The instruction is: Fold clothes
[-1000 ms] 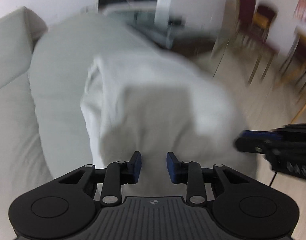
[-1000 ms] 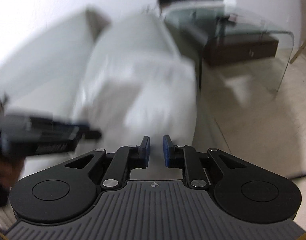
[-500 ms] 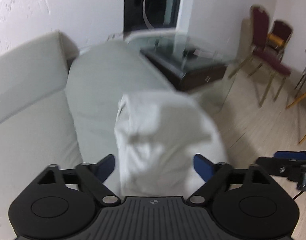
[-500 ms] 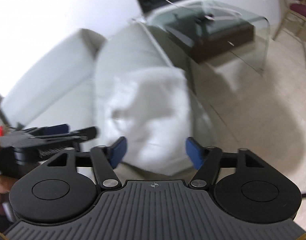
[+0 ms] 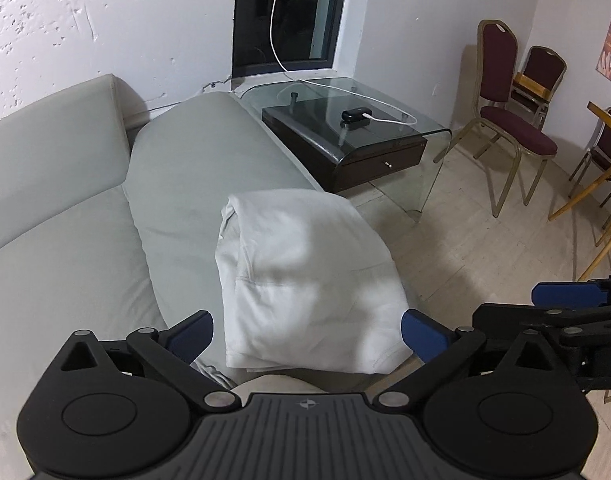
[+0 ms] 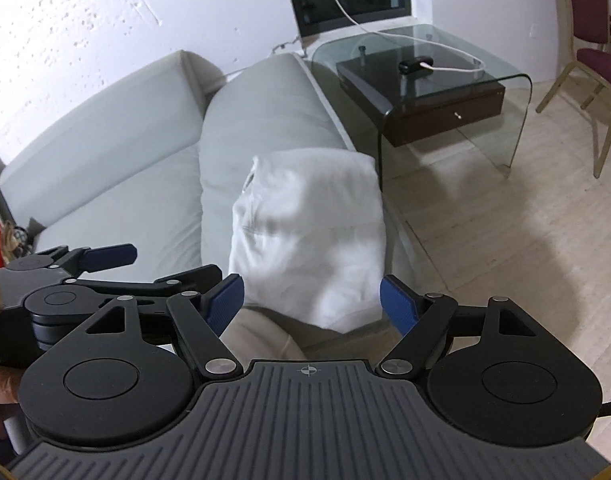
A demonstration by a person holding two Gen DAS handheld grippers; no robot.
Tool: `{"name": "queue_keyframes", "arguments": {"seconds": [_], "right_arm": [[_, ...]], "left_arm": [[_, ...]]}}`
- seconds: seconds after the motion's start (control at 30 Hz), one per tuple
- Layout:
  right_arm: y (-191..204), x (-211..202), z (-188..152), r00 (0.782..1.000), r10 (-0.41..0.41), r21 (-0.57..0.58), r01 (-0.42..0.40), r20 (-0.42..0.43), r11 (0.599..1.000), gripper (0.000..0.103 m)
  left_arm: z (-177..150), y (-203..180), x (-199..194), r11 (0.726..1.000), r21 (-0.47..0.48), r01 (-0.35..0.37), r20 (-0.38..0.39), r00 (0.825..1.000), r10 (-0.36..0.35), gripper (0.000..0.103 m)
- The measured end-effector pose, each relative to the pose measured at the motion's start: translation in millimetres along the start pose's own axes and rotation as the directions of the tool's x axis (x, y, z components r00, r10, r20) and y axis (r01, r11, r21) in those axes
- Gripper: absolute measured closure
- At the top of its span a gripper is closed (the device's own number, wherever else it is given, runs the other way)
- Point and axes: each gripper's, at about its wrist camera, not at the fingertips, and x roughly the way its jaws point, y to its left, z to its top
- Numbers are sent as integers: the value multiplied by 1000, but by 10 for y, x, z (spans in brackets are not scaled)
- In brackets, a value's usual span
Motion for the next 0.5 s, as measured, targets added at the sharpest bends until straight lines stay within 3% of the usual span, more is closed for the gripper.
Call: {"name": "queue_keyframes", "arguments": {"seconds": [0.5], "right_arm": [[-14, 58, -52, 999, -32, -5, 32, -18, 999, 23]], "left_arm": [[-55, 0, 94, 999, -40, 13, -48, 999, -15, 1]]}}
